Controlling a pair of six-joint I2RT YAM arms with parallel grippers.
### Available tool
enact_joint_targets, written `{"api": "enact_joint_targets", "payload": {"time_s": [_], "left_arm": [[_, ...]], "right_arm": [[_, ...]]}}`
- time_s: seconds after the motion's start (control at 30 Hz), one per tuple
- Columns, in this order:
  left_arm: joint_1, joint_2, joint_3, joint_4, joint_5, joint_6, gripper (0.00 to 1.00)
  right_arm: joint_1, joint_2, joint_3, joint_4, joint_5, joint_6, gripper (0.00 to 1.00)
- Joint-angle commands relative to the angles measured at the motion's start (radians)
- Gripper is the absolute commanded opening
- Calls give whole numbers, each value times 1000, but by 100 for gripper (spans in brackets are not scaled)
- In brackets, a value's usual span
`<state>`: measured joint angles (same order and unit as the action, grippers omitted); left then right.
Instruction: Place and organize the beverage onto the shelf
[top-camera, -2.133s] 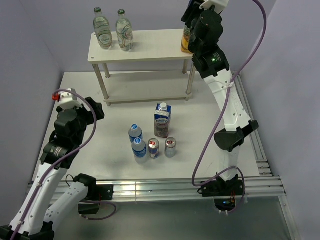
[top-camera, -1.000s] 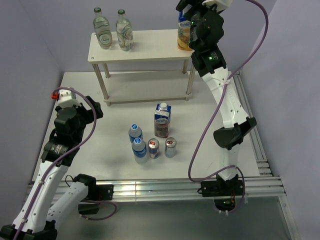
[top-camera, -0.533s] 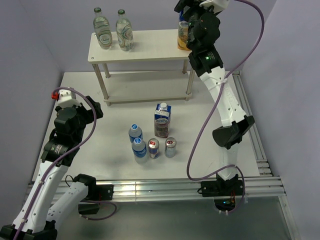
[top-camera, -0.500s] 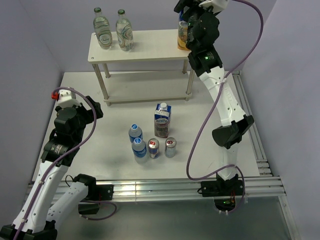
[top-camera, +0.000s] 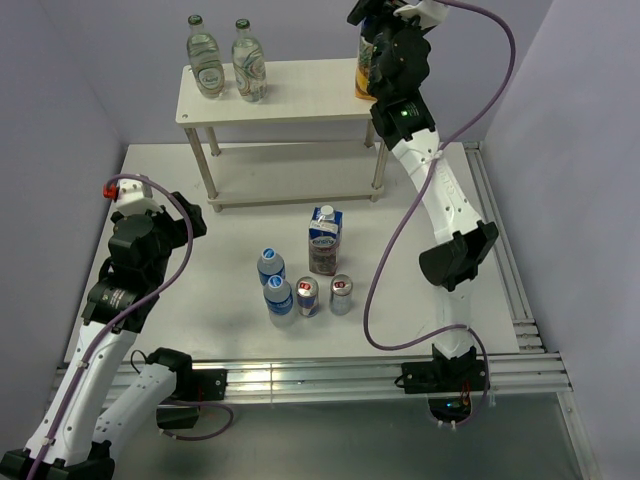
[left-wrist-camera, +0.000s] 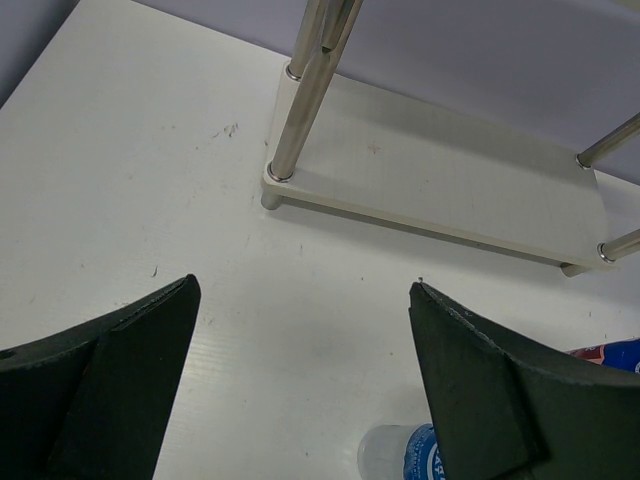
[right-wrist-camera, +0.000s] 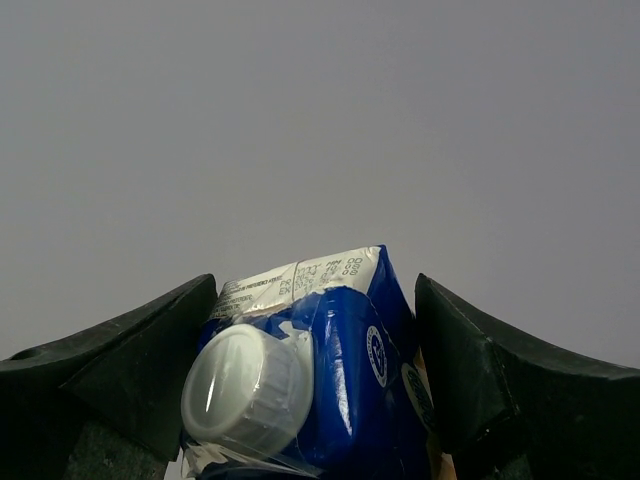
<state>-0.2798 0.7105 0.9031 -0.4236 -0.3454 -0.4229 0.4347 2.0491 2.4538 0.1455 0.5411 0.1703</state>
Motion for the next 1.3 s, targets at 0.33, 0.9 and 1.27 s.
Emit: {"api": "enact_joint_targets", "payload": {"time_s": [0.33, 0.9, 1.27], "left_arm": [[5, 3, -3, 32, 2, 4, 93], [13, 9, 0, 26, -6, 6, 92], [16, -2, 0, 25, -7, 4, 92]], "right_arm": [[-40, 95, -12, 25, -7, 18, 86], [-62, 148, -58, 48, -47, 57, 86], [-45, 53, -154, 58, -113, 14, 100]]}}
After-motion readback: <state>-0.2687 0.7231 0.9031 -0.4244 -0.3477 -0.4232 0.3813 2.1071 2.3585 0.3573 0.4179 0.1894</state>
